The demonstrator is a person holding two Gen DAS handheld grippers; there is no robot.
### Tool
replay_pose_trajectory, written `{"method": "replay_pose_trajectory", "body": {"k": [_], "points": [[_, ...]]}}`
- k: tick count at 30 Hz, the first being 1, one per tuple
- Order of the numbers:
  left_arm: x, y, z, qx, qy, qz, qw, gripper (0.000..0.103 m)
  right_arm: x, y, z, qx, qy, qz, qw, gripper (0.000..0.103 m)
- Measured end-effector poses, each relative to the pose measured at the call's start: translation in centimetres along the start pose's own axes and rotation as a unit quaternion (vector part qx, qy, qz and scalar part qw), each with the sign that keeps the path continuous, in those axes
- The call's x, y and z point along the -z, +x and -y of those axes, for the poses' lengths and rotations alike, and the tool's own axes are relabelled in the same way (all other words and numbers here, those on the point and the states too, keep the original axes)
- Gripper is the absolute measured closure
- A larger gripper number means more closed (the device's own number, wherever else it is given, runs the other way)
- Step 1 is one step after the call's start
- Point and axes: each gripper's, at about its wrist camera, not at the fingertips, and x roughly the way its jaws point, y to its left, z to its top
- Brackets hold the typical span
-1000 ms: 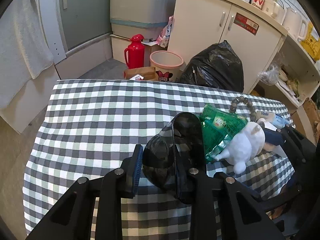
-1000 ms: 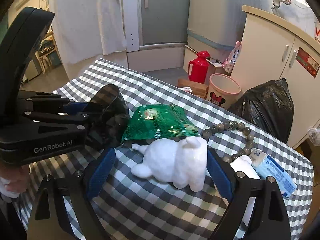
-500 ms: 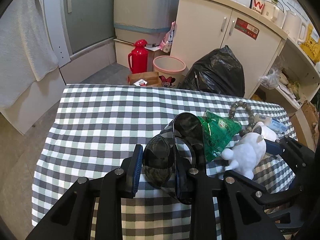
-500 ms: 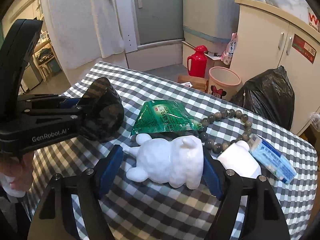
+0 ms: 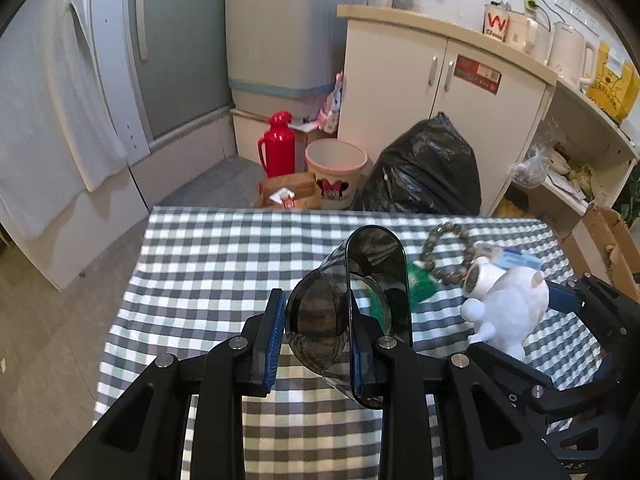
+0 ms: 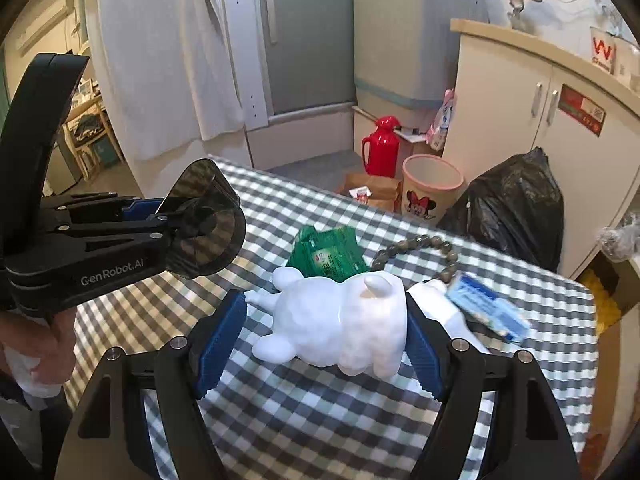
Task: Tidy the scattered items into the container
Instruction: 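Lift and carry the sunglasses and plush toy with both tools toward the cardboard box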
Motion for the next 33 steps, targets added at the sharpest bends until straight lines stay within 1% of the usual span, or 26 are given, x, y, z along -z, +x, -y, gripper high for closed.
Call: {"method": "replay_pose_trajectory", "body": {"k": [9, 14, 22, 33], "points": [[0.0, -4.8, 1.9, -0.016, 0.009, 0.030, 0.9994, 0.076, 0.1, -4.9, -0.6, 0.009, 0.007, 0.038, 0.999, 0.028], [0.2, -8.1, 2.4, -0.023, 0.006, 0.054, 0.9983, 0.076, 0.3, -7.7, -0.6, 0.013, 0.010, 0.059, 0.998, 0.028], [0.8, -12.5, 3.4, -0.022, 0.004, 0.085, 0.9961, 0.076, 0.4, -12.0, -0.7, 0.027, 0.014, 0.091, 0.995, 0.028], [1.8, -17.4, 4.7, -0.013, -0.006, 0.123, 0.9923, 0.076, 1.4, -17.1, -0.4, 0.056, 0.022, 0.119, 0.991, 0.028]]}}
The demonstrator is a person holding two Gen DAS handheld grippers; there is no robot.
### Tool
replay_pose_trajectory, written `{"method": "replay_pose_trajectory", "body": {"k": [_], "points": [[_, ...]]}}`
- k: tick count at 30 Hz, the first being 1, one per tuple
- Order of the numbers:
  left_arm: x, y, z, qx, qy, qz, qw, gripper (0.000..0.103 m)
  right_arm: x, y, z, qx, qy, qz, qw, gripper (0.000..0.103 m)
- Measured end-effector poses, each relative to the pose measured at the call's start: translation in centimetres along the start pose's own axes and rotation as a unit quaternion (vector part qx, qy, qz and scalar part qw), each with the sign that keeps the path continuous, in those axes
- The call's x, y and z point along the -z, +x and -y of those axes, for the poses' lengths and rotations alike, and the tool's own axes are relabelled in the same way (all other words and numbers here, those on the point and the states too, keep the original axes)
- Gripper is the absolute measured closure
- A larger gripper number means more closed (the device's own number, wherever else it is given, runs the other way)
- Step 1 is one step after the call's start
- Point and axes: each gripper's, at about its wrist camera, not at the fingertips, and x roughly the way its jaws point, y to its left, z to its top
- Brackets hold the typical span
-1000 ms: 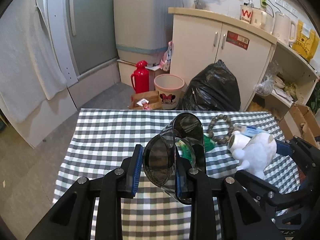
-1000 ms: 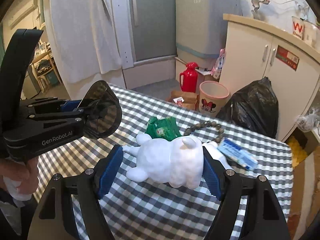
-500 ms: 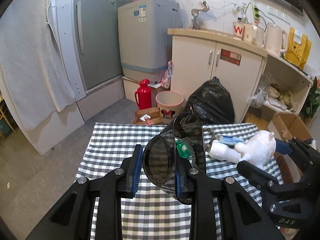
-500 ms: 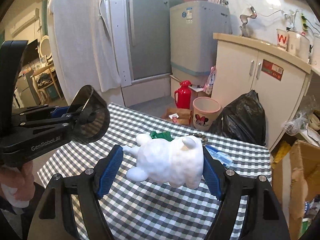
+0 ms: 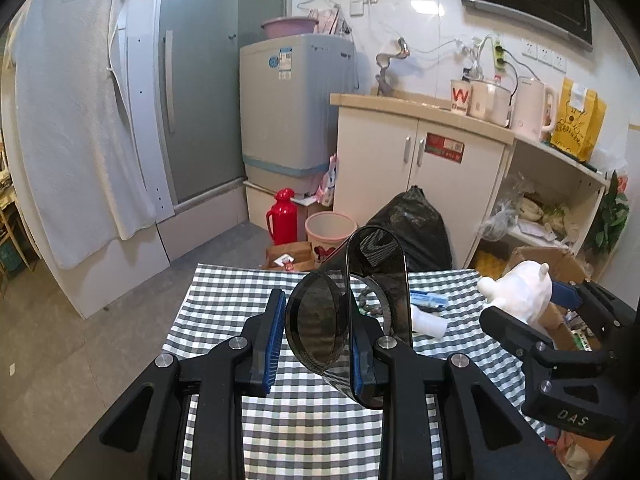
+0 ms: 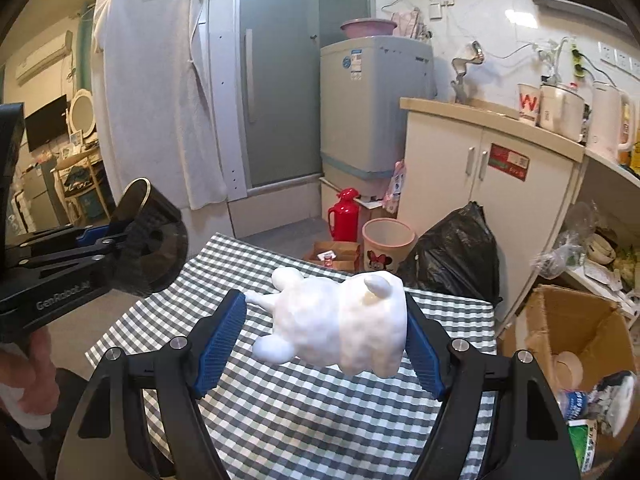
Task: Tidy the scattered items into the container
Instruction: 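Lift and carry the sunglasses and plush toy with both tools toward the cardboard box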
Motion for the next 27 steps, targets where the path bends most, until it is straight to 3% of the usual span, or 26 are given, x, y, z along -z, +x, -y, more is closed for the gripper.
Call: {"method": "replay_pose_trajectory", "body": {"k": [13, 27], "points": [[0.0, -2.4, 1.5, 0.005, 0.006, 0.013, 0.9999, 0.076, -0.2, -4.3, 1.0, 0.016, 0.012, 0.026, 0.999, 0.028], [-0.3, -0.7, 5.8, 0.028, 0.027, 0.007, 0.9992, 0.076, 0.2, -6.1, 4.8, 0.049, 0.031, 0.035, 0.998, 0.028]]}}
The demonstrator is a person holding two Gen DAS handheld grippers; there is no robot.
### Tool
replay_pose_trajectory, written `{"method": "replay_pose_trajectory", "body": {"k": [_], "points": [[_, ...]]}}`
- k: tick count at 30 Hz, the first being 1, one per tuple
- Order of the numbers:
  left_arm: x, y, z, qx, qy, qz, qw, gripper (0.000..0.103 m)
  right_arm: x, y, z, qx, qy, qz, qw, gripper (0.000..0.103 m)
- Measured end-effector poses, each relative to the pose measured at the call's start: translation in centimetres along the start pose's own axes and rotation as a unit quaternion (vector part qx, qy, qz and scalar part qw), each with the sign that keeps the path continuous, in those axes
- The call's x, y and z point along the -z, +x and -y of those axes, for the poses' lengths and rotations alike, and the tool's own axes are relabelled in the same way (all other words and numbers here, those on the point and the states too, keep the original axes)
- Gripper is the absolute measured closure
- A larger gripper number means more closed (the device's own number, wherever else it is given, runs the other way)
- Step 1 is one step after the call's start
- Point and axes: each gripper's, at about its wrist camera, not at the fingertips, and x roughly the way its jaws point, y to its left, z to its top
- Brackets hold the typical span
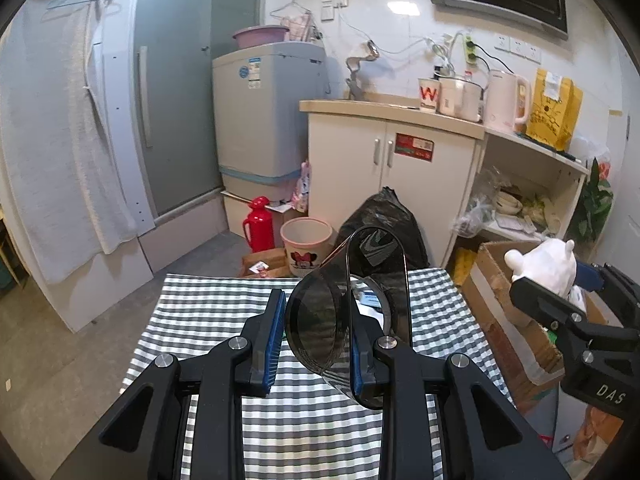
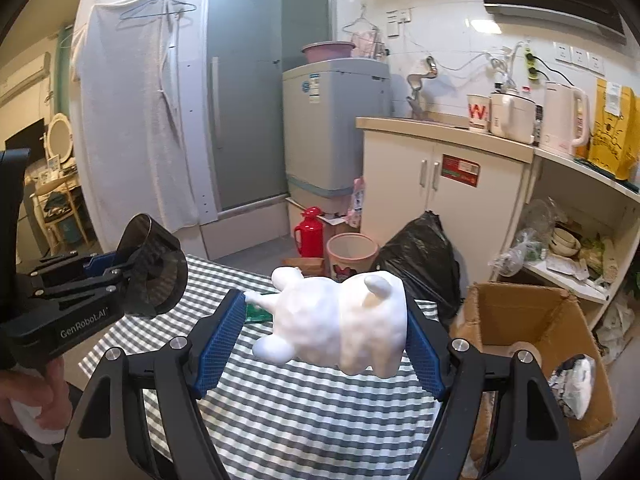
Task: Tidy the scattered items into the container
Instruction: 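Lift and carry the sunglasses and plush toy with both tools toward the cardboard box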
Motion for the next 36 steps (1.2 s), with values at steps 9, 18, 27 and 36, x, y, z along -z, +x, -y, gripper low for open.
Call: {"method": "replay_pose_trajectory", "body": {"k": [9, 18, 27, 36], "points": [[-1.1, 1.4, 4.1, 0.021, 0.008, 0.004, 0.9997, 0.076, 0.2, -0.3, 4.1, 0.037, 0.023, -0.004, 0.999, 0.028], [-2.1, 3.0, 7.8, 0.044, 0.014, 0.001, 0.9989, 0.076, 0.0, -0.8, 8.3, 0.078, 0.037, -0.007, 0.996, 0.028], [-3.5, 4.2, 12.5, 0.078, 0.030, 0.004, 0.9965, 0.076, -0.6, -1.9, 12.3, 0.114, 0.042, -0.008, 0.993, 0.027], [-4.8, 4.7, 16.7, 0.111, 0.048, 0.008, 0.9927, 0.076, -1.6, -3.3, 15.3, 0.142, 0.045, -0.001, 0.989, 0.027]]}}
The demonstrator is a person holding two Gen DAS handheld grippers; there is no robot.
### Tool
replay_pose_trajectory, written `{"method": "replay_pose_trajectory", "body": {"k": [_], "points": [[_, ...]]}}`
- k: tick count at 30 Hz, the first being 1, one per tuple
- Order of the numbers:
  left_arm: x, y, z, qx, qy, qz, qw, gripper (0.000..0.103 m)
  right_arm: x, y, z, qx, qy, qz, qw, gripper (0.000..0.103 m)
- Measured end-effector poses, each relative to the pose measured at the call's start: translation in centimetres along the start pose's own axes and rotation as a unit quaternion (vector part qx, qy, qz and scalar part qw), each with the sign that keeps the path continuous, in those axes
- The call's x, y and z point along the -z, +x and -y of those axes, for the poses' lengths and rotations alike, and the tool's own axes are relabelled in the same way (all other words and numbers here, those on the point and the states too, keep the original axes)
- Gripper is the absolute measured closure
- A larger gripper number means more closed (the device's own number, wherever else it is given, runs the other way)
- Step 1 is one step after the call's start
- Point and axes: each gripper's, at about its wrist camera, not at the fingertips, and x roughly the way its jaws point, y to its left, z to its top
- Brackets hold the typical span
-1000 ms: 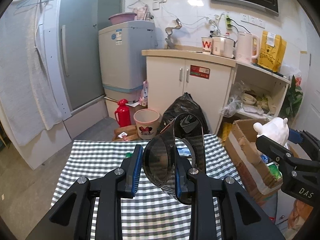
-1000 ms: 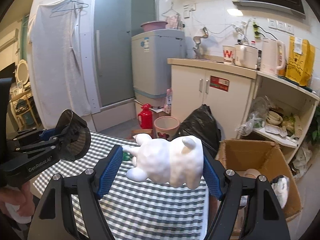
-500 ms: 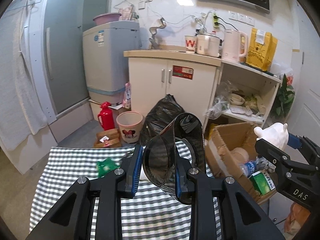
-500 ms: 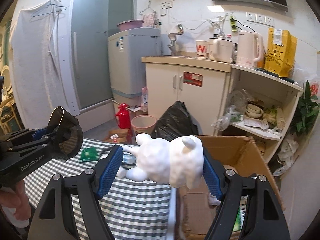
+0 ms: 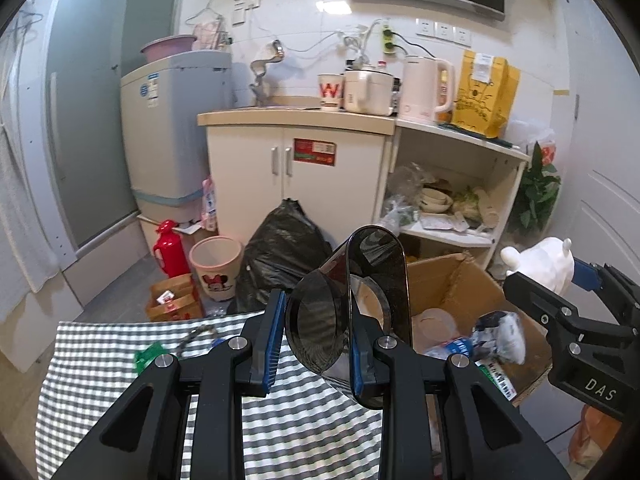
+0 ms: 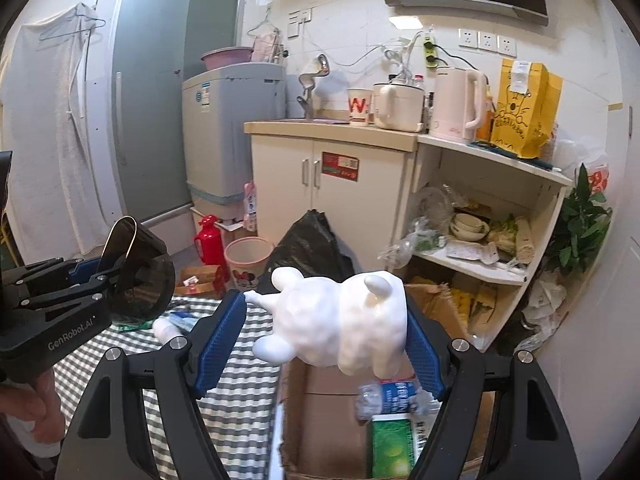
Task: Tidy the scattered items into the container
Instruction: 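Lift and carry the sunglasses and plush toy with both tools toward the cardboard box, then open the left tool to drop the sunglasses while the right tool releases the plush toy into the box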
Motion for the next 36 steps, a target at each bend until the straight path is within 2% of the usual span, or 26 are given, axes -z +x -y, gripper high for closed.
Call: {"method": "replay_pose_trajectory", "body": {"k": [8, 17, 28, 36], "points": [[-0.9, 1.7, 3.0, 0.024, 0.020, -0.005, 0.9995, 0.076, -0.5, -0.1, 2.8, 0.020, 0.009, 0.003, 1.000, 0.027], [-0.7, 4.6, 6.8, 0.059, 0.043, -0.028, 0.9969, 0.076, 0.4, 0.9, 6.0, 0.039, 0.023, -0.017, 0.999, 0.027], [0.6, 8.4, 11.3, 0.096, 0.066, -0.068, 0.9908, 0.076, 2.5, 3.3, 9.3, 0.049, 0.043, -0.056, 0.996, 0.027], [2.2, 11.3, 13.7, 0.105, 0.098, -0.099, 0.9846, 0.076, 4.3, 5.9, 11.0, 0.050, 0.052, -0.091, 0.993, 0.027]]}}
